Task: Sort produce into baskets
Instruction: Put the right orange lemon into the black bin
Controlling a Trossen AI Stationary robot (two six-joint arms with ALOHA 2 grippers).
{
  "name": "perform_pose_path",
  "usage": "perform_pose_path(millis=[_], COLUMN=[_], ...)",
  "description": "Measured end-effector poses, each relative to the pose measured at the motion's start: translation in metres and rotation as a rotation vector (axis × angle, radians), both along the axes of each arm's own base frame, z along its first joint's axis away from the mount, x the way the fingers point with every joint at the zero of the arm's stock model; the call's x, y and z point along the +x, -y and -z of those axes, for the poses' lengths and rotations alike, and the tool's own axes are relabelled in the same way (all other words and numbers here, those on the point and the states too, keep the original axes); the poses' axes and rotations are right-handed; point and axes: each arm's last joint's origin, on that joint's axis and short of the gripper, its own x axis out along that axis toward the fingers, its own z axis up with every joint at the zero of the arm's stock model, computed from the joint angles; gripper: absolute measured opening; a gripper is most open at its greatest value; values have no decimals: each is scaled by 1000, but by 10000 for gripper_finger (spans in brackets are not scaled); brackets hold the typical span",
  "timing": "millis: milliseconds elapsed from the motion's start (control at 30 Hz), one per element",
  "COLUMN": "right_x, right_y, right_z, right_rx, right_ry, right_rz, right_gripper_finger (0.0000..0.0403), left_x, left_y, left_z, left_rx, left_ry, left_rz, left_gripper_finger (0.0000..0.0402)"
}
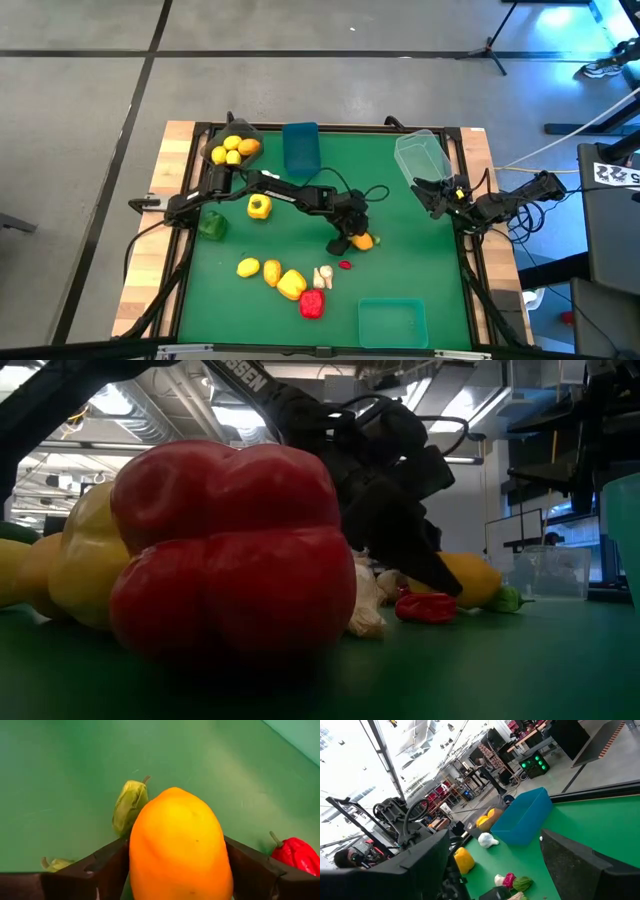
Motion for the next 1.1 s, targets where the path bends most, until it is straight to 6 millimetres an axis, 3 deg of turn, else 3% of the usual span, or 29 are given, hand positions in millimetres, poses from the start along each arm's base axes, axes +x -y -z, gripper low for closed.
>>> perform_pose_path(millis=[167, 333, 500, 633, 767, 933, 1100], right_x=[0, 0, 0, 0, 0, 0, 0], right_y=[0, 0, 0, 0, 0, 0, 0], right_z=[0, 0, 0, 0, 0, 0, 0], right_rx=[0, 0, 0, 0, 0, -1, -2], right_ry=[0, 0, 0, 0, 0, -3, -5], right_rz=[0, 0, 0, 0, 0, 0, 0], right_gripper_finger=[303, 303, 303, 303, 303, 303, 303], left_x=[0, 0, -5, -19, -48, -101, -163], left_y=[0, 0, -4, -18, -37, -69, -90], left_z=[0, -6, -49, -91, -139, -187, -212], left_rx=[-36, -78, -112, -94, -27, 20, 49], left_ry=[-17, -30, 46, 65, 59, -37, -165], left_rz=[-38, -82, -122, -208, -343, -631, -902], left_gripper_finger=[236, 235, 246, 241, 244, 249, 250])
